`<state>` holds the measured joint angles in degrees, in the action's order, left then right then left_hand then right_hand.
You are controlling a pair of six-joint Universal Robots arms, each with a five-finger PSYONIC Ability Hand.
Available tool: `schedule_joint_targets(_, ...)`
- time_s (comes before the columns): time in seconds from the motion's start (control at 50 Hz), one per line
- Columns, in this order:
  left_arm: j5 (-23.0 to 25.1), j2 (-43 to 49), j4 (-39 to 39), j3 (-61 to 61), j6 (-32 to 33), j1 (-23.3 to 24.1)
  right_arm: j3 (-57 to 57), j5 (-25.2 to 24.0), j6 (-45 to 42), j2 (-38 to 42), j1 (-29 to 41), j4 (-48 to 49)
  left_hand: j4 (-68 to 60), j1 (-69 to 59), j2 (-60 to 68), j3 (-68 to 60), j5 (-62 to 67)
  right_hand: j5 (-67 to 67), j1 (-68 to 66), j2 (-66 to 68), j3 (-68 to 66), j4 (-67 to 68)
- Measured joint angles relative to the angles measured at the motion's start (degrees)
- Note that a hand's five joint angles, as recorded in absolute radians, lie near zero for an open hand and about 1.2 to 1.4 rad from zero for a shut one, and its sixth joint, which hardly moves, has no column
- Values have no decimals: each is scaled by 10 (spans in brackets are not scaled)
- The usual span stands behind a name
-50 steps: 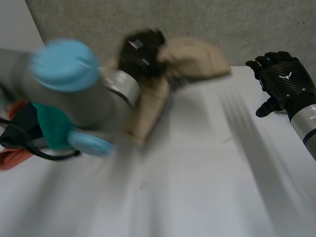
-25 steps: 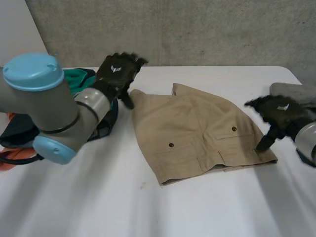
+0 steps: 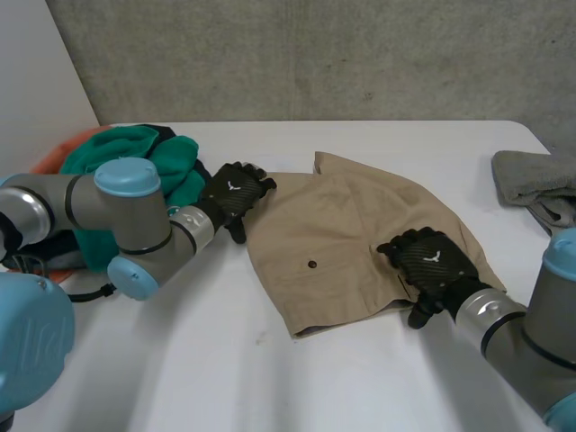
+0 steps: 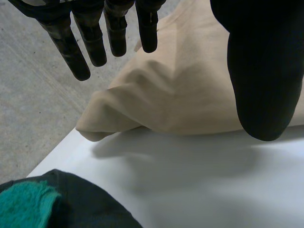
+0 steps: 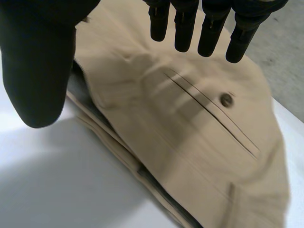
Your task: Fold the laundry.
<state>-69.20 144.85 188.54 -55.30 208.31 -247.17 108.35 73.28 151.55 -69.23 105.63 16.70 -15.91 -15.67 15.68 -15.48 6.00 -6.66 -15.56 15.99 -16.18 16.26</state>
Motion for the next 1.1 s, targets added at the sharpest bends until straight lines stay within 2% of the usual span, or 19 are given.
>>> schedule_joint_targets(0.08,1,17,5,17,1,5,1,1,1,4,26,12,-14,-15,17,-15,14,-4,-2,2,-4,2)
schedule_joint_targets(0.1,2,23,6,21,1,7,0,2,1,8,31,17,-48,-55,52,-52,48,-17,-15,15,-17,16)
schedule_joint_targets(0.18,2,37,7,31,2,14,-4,5,0,23,45,37,-117,-132,119,-120,117,-128,-144,137,-131,130)
schedule_joint_targets(0.2,1,42,7,33,2,16,-8,7,0,30,49,47,-200,-225,203,-203,198,-256,-281,275,-271,260)
schedule_joint_targets(0.22,1,45,7,33,2,18,-10,7,0,34,50,53,-311,-338,324,-314,305,-323,-351,337,-331,328)
schedule_joint_targets(0.26,-2,48,7,33,3,22,-16,9,-1,41,52,61,-449,-468,451,-449,440,-444,-443,472,-458,457)
schedule_joint_targets(0.34,-15,48,7,25,10,31,-32,16,-3,55,50,69,-525,-504,525,-522,499,-496,-461,499,-516,520)
schedule_joint_targets(0.46,-72,-13,4,-23,19,50,-57,29,-7,51,33,53,-527,-504,525,-523,499,-497,-461,499,-516,522)
schedule_joint_targets(0.56,-125,-130,5,-115,19,70,-93,34,-16,25,-9,30,-527,-504,528,-526,499,-497,-461,499,-517,522)
schedule_joint_targets(0.66,-146,-232,5,-203,3,110,-147,35,-32,7,-36,11,-527,-504,528,-526,499,-505,-461,504,-518,523)
schedule_joint_targets(0.78,-169,-269,4,-247,-58,181,-241,34,-45,50,-44,3,-527,-504,529,-526,504,-505,-475,504,-520,524)
schedule_joint_targets(0.88,-195,-236,2,-234,-107,224,-300,31,-55,102,-47,1,-524,-503,524,-523,504,-500,-484,501,-511,514)
schedule_joint_targets(0.94,-217,-209,-3,-216,-118,235,-314,33,-57,117,-49,-2,-436,-434,435,-437,435,-425,-425,423,-424,424)
schedule_joint_targets(0.96,-228,-201,-7,-210,-120,237,-313,35,-56,120,-50,-5,-372,-357,375,-378,373,-305,-315,293,-297,309)
schedule_joint_targets(0.98,-228,-201,-7,-210,-120,237,-313,35,-56,120,-50,-5,-372,-357,375,-378,373,-305,-315,293,-297,309)
schedule_joint_targets(1.0,-248,-193,-15,-203,-120,236,-306,40,-52,118,-52,-13,-154,-119,150,-155,155,-148,-188,137,-154,155)
schedule_joint_targets(1.02,-254,-193,-18,-203,-119,235,-301,42,-50,114,-53,-17,-124,-97,128,-134,124,-68,-114,70,-77,78)
schedule_joint_targets(1.06,-271,-202,-26,-208,-118,223,-283,48,-41,94,-57,-37,-86,-81,92,-98,83,4,-27,16,-13,11)
schedule_joint_targets(1.1,-281,-218,-32,-219,-118,208,-264,53,-31,64,-62,-62,-78,-81,87,-92,76,14,-19,12,-5,4)
